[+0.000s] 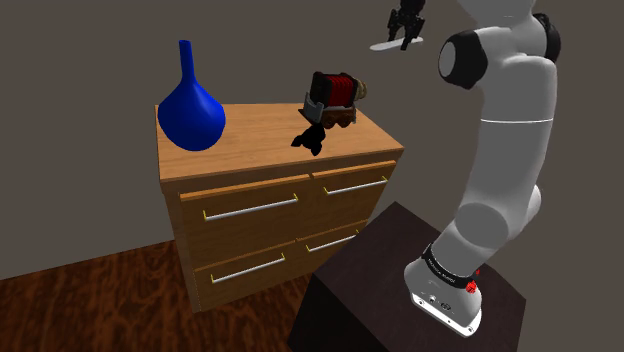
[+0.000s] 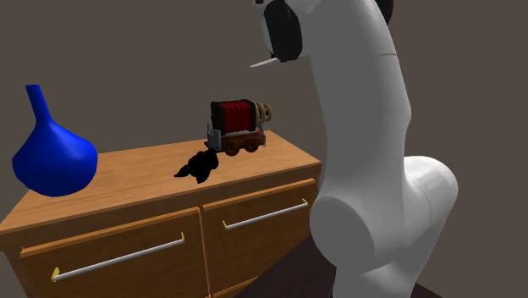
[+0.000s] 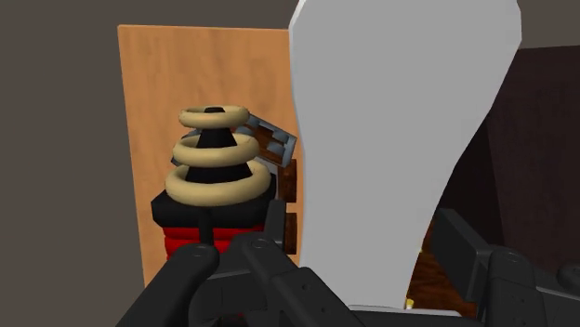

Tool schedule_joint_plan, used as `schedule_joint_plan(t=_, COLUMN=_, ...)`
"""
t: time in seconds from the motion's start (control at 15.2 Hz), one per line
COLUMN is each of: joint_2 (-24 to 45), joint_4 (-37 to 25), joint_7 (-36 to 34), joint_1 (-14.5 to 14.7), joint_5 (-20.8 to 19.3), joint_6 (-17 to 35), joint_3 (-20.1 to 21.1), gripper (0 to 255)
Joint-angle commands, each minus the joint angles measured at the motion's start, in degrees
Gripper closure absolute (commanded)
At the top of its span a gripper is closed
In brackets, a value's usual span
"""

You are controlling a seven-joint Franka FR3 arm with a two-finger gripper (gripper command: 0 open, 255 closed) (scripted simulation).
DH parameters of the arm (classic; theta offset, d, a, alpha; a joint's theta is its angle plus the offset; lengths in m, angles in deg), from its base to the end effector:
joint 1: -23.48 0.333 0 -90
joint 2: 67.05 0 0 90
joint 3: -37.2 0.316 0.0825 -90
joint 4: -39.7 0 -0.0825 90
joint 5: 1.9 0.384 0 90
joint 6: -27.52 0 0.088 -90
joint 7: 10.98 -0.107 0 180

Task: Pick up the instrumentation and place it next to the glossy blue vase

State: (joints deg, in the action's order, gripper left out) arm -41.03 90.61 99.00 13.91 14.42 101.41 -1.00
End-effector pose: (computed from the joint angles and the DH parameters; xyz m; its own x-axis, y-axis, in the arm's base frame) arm 0.5333 -0.3424 0.6739 0.3396 0.9405 -0.0108 0.9405 -0.3393 0.0201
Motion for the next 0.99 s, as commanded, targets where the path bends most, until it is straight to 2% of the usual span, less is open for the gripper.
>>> schedule_joint_plan(t=0.0, joint_2=2.02, joint_4=-5.16, joint_7=-0.11, joint_1=-2.08, joint_5=1.40, joint_6=-3.10, joint_3=0.38, gripper=255)
schedule_joint_plan(t=0.13, joint_2=5.66, joint_4=-13.63, joint_7=-0.54, joint_1=-5.94, joint_5=3.82, joint_6=-7.63, joint_3=1.31, gripper=255)
schedule_joint_plan(t=0.2, joint_2=8.93, joint_4=-20.95, joint_7=-1.27, joint_1=-9.48, joint_5=5.80, joint_6=-11.16, joint_3=2.52, gripper=255)
schedule_joint_plan(t=0.26, joint_2=4.24, joint_4=-11.99, joint_7=-1.60, joint_1=-3.97, joint_5=2.91, joint_6=-7.39, joint_3=1.29, gripper=255)
schedule_joint_plan(t=0.46, joint_2=-2.33, joint_4=-1.02, joint_7=-4.94, joint_1=4.97, joint_5=-1.33, joint_6=-2.99, joint_3=0.20, gripper=255)
schedule_joint_plan(t=0.66, joint_2=-6.64, joint_4=5.18, joint_7=-9.12, joint_1=11.28, joint_5=-4.40, joint_6=-0.64, joint_3=0.47, gripper=255)
schedule_joint_plan(t=0.92, joint_2=-10.65, joint_4=10.29, joint_7=-15.06, joint_1=17.77, joint_5=-7.42, joint_6=1.17, joint_3=1.77, gripper=255)
